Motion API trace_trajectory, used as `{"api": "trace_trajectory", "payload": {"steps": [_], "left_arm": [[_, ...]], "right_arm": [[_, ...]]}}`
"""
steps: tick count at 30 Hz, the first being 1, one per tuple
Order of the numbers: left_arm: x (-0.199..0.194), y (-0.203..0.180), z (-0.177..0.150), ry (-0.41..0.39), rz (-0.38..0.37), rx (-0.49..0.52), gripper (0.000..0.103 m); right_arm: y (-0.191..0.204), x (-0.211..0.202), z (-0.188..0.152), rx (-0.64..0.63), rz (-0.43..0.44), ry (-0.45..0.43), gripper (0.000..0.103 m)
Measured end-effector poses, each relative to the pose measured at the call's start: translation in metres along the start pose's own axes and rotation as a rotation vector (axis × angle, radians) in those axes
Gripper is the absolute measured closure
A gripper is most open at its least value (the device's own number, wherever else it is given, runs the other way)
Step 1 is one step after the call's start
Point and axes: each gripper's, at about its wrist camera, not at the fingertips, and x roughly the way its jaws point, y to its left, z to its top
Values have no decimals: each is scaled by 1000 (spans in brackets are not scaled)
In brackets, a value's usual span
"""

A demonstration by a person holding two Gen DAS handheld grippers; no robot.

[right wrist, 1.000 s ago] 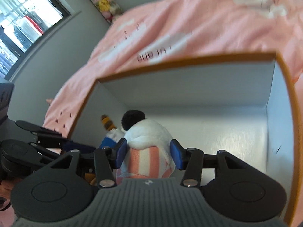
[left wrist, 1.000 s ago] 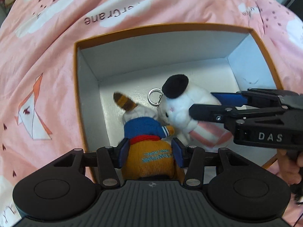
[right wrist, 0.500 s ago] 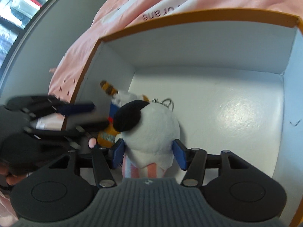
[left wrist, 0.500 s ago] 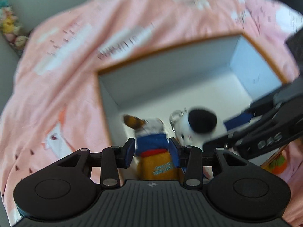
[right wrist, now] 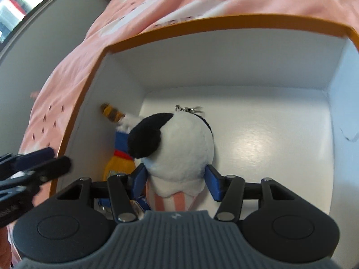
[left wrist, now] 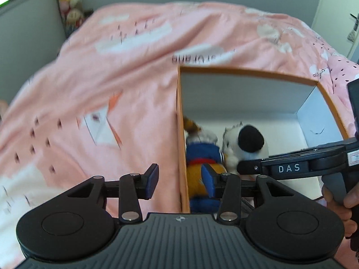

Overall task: Organize objects
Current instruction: 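Carry both plushes into the shoebox and lower them inside, then open both tools to release the plushes and lift out of the box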

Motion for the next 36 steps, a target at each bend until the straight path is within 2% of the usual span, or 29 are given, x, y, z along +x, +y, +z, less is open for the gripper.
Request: {"api": "trace_trajectory", "payload": {"steps": [3,5,6,10,15,20,28,32,34,36], "left_arm": [[12,6,-6,67,20,-60,73],[16,10,-13,111,-28,-107,90],[17,9,-18,127,-53,-131,92],[9,-4,-29,125,-8,-133,92],[-7,-20,-43,138,10,-131,92],[-8,-19,-51,131,21,-159,92],[-5,-9,-55,115,-12,-198,89],[-12,-7,-59,71,-31,-215,73],[-18,-6,-60,36,-40,-222,68],[-26,-4,-60,-1,-53,-234,57]], "right_arm": [[0,1,2,-48,14,21,45],[-6,2,3,-43,38,39,45],[-9,3,3,-36,54,53,45],[-12,4,0,-41,79,83,45],[-3,-3,-5,-99,63,128,46],[10,-6,-10,-169,40,152,46],[17,3,-18,-188,-5,117,43],[18,0,-19,-183,-23,89,40],[22,-2,-20,-199,-35,67,36],[26,-4,-21,-216,-44,43,31]]}}
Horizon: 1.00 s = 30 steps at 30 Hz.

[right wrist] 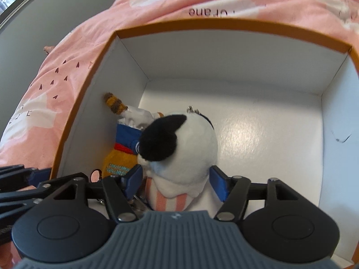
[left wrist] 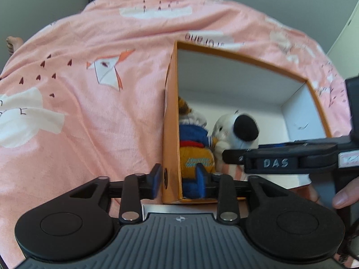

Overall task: Organize objects
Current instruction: 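Open both tools to release the plushes and lift out of the box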

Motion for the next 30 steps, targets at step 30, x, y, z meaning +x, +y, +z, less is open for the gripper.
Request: {"api": "trace_trajectory", "payload": {"steps": [30], "left_arm": [[-91,-25,-45,-352,-85,134,22]], "right_arm": [[22,-126,-69,-121,-51,-420,12]]}}
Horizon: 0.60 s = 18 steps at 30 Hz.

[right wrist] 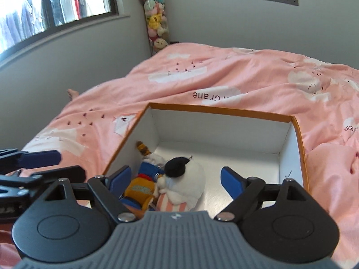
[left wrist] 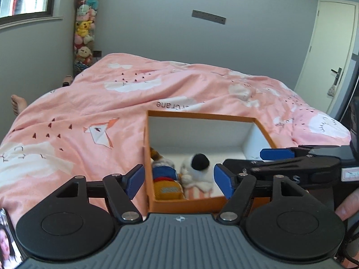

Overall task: Organize objects
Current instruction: 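Open both tools to release the plushes and lift out of the box, then lower the left tool onto the pink pouch and close on it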

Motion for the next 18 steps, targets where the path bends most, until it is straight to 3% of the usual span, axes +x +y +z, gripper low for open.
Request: {"api": "trace_trajectory", "payload": {"steps": [4,8,12,16,18], "left_arm": [[-2,-2,-12,55,-38,-3,21],[1,-5,-25,177,-120,53,21],[4,-10,-39,267,-157,99,21],[5,-16,-51,338,-180,131,22],[5,-19,-57,371,-186,158,23]], "right_arm": [[-1,-21,-16,22,16,1,12],[-5,-35,-36,55,-5,37,12],[-7,-41,-56,74,-26,95,13],[-9,-40,-74,119,-30,177,29],[-10,-37,-83,140,-33,219,30]]}}
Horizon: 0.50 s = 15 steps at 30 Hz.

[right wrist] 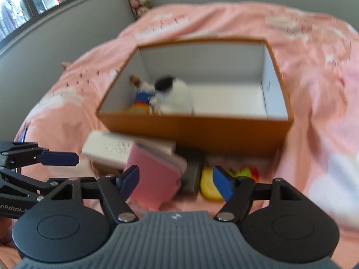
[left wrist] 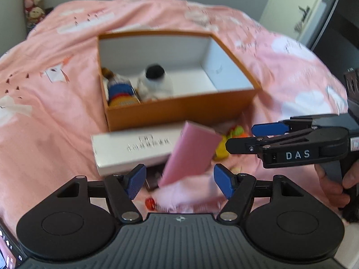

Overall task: Organize objects
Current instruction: 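Lower the left tool onto the pink pouch and close on it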

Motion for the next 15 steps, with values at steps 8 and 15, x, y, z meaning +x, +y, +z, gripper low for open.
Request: {"api": "trace_trajectory", "payload": {"steps": [8,15], "left_arm": [[7,-1,-13,82,-74,53,20],[7,-2,-16,96,-154,76,20]], "right_arm": [[-3,13,-17,33,-3,122,44],[0,20,-19,17,2,166,55]]}}
